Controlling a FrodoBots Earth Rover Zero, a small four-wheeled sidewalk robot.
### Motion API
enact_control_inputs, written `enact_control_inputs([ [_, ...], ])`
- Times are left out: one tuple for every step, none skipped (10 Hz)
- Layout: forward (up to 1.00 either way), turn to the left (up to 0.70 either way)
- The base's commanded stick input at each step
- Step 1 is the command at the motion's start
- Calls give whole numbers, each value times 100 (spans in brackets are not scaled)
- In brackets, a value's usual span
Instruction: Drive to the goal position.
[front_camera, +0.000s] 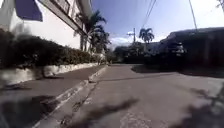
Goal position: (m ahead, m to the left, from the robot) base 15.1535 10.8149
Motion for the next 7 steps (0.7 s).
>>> enact_control_inputs([
  [70,0],
  [70,0],
  [70,0],
  [70,0],
  [70,0],
  [70,0],
  [70,0],
])
